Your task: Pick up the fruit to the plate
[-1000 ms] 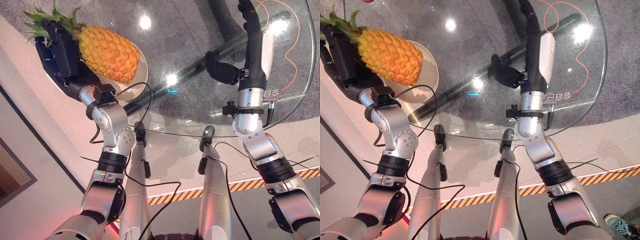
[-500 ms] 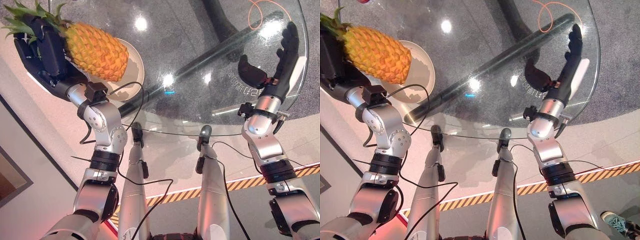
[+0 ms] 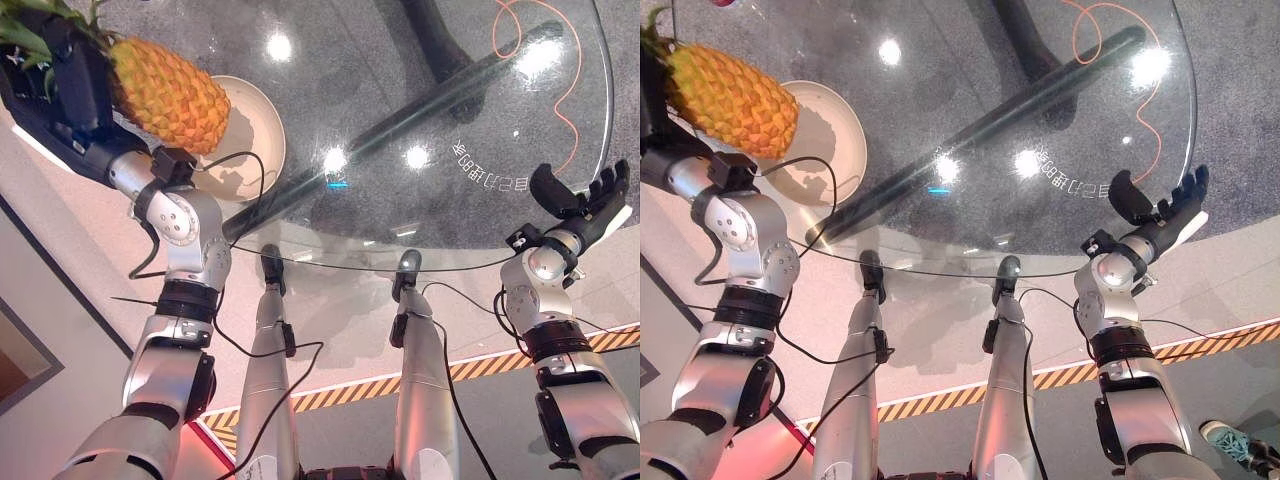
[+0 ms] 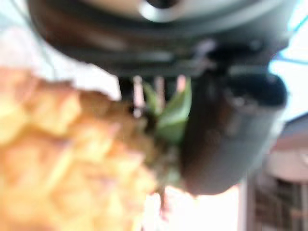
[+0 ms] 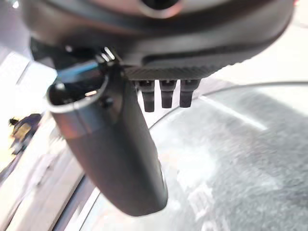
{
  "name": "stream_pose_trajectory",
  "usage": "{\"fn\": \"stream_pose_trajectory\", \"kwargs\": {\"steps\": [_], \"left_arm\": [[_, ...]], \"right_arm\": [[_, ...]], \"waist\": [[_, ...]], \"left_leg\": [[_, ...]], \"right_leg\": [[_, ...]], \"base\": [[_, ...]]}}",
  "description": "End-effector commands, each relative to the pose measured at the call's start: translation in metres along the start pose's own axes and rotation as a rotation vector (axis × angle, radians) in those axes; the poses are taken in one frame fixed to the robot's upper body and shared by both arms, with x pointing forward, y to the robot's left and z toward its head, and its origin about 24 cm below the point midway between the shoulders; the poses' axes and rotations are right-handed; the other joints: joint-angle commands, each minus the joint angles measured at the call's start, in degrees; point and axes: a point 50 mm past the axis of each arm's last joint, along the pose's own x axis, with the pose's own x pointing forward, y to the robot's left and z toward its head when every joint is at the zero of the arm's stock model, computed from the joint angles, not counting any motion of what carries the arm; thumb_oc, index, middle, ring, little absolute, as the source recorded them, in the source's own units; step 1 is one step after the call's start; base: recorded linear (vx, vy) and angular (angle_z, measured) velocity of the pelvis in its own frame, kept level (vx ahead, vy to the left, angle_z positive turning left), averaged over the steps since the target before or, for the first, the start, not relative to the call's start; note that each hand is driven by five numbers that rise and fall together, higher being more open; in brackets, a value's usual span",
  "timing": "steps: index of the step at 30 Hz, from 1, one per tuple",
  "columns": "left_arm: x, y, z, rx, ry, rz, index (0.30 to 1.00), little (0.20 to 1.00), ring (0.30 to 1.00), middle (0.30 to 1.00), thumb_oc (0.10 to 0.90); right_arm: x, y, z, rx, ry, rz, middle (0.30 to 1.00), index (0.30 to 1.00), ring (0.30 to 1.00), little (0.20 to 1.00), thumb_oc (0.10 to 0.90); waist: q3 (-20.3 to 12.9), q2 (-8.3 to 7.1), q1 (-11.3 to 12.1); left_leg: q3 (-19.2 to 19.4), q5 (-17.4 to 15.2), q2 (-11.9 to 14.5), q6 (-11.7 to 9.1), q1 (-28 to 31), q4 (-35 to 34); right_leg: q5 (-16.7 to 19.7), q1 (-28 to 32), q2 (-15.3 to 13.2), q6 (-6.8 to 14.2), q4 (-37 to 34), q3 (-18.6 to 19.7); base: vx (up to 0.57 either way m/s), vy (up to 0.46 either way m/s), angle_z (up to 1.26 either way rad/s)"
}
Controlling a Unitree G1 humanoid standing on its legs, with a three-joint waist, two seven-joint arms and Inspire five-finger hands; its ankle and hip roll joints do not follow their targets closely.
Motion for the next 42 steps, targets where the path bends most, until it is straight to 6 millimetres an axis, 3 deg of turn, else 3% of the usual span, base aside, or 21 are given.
{"fn": "stream_pose_trajectory", "kwargs": {"steps": [1, 16, 28, 39, 42], "left_arm": [[0.030, -0.045, 0.054, -0.118, -0.331, -0.154, 0.300, 0.200, 0.300, 0.300, 0.100], [0.037, -0.057, 0.046, 0.069, -0.371, -0.233, 0.300, 0.200, 0.300, 0.300, 0.100], [0.038, -0.057, 0.034, 0.212, -0.379, -0.266, 0.300, 0.200, 0.300, 0.300, 0.100], [0.041, -0.057, 0.027, 0.300, -0.375, -0.293, 0.300, 0.200, 0.300, 0.300, 0.100], [0.043, -0.056, 0.026, 0.322, -0.378, -0.281, 0.300, 0.200, 0.300, 0.300, 0.100]], "right_arm": [[0.018, -0.014, 0.025, 0.147, -0.070, -0.090, 0.900, 0.900, 0.900, 0.900, 0.800], [0.034, -0.055, -0.010, 0.081, 0.113, -0.179, 0.900, 0.900, 0.900, 0.900, 0.800], [0.032, -0.063, -0.027, 0.036, 0.186, -0.165, 0.900, 0.900, 0.900, 0.900, 0.800], [0.030, -0.056, -0.030, 0.009, 0.207, -0.127, 0.900, 0.900, 0.900, 0.900, 0.800], [0.027, -0.055, -0.040, -0.007, 0.275, -0.107, 0.900, 0.900, 0.900, 0.900, 0.800]], "waist": [[-1.3, -2.68, 1.7], [-1.3, -2.97, 1.6], [-1.3, -2.96, 1.3], [-1.3, -3.76, 1.1], [-1.3, -3.93, 0.9]], "left_leg": [[-0.1, -6.1, -0.6, 0.5, 0.8, 4.6], [-0.6, -6.7, -0.4, 0.8, -0.1, 5.6], [-0.5, -7.0, -0.2, 0.7, -0.4, 5.6], [-0.4, -6.6, 0.2, 0.6, -1.1, 5.2], [-0.3, -6.7, 0.4, 0.5, -1.3, 5.2]], "right_leg": [[4.2, 3.2, 2.6, -2.3, -6.5, -4.2], [4.2, 2.6, 3.2, -2.4, -6.2, -3.8], [3.9, 2.1, 3.8, -2.6, -6.3, -3.2], [4.3, 1.4, 4.1, -2.7, -6.8, -3.3], [4.3, 1.2, 4.2, -2.8, -6.9, -3.2]], "base": [[0.00, 0.000, 0.00], [0.00, 0.000, 0.00], [0.00, 0.000, 0.00], [-0.01, 0.000, -0.01], [-0.01, 0.004, -0.03]]}}
